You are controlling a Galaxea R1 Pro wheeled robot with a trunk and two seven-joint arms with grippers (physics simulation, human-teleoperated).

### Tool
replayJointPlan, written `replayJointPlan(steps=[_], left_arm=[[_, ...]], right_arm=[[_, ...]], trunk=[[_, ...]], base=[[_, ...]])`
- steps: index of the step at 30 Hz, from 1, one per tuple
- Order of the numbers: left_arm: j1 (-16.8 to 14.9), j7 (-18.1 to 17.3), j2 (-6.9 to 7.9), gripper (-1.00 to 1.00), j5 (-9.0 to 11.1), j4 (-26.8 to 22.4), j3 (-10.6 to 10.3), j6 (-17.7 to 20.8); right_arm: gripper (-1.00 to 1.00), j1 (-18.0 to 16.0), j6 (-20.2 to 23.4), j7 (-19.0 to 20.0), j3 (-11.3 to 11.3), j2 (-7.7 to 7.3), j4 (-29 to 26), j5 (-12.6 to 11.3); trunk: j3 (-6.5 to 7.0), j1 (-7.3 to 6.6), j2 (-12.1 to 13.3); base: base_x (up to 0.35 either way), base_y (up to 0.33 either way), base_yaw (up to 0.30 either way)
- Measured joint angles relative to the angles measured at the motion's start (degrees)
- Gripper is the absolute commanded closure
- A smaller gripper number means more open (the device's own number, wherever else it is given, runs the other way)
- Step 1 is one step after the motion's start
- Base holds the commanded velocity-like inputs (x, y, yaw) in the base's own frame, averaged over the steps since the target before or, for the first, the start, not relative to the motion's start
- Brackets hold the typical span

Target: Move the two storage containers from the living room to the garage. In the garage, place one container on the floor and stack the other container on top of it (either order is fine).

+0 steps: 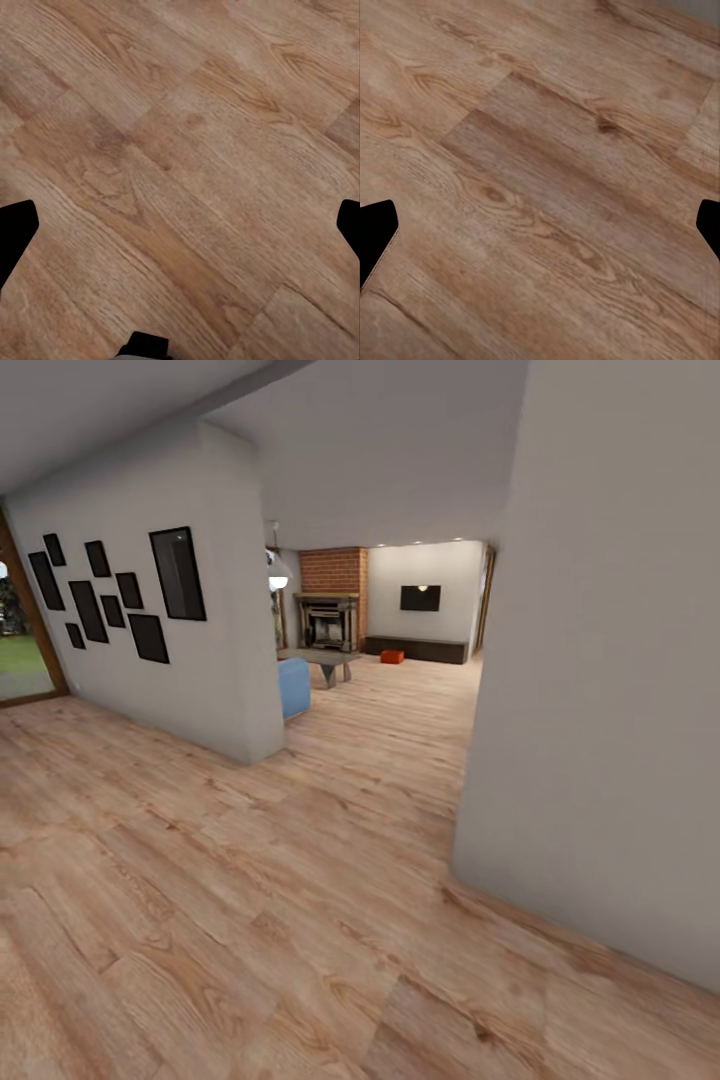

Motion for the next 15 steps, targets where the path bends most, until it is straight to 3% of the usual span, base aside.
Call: replayJointPlan(steps=[11,15], left_arm=[[0.00,0.00,0.00,-1.00,0.00,0.00,0.00,0.00],[0.00,0.00,0.00,-1.00,0.00,0.00,0.00,0.00]], right_arm=[[-1.00,0.00,0.00,0.00,0.00,0.00,0.00,0.00],[-1.00,0.00,0.00,0.03,0.00,0.00,-0.01,0.01]], trunk=[[0.00,0.00,0.00],[0.00,0.00,0.00]], base=[[0.326,0.000,0.222],[0.326,0.000,0.099]])
